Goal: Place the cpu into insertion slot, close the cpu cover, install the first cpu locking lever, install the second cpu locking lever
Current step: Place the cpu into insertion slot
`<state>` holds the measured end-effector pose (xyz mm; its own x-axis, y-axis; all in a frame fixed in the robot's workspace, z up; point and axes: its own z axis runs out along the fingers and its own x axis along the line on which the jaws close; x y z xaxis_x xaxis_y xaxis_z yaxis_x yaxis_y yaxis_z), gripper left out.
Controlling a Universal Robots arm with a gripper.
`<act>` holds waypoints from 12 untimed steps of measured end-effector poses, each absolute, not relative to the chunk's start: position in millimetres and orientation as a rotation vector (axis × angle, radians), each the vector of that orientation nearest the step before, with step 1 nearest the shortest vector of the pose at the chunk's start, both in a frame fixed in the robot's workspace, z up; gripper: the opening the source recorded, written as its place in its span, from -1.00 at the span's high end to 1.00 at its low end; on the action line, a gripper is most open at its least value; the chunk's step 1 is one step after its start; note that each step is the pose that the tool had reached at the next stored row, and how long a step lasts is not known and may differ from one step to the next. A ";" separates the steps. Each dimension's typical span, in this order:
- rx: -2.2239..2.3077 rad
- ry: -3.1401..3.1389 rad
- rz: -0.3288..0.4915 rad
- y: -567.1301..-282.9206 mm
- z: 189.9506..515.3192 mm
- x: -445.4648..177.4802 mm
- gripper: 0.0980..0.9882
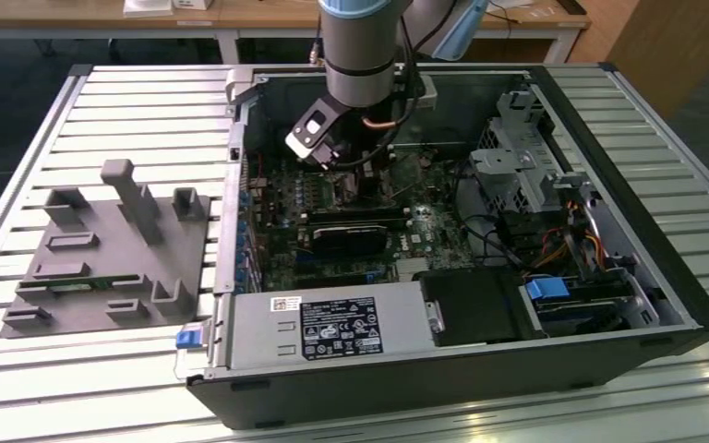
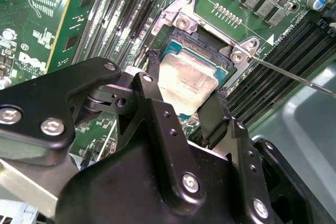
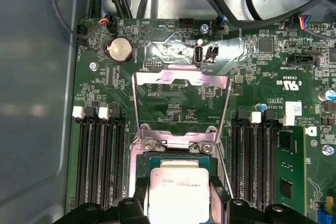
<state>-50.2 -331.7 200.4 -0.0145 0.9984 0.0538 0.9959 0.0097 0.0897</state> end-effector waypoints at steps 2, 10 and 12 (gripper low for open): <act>2.189 2.214 0.159 -331.3 199.0 -50.6 0.00; 2.194 2.211 0.162 -330.2 193.8 -51.8 0.00; 2.194 2.211 0.162 -330.2 192.8 -52.0 0.00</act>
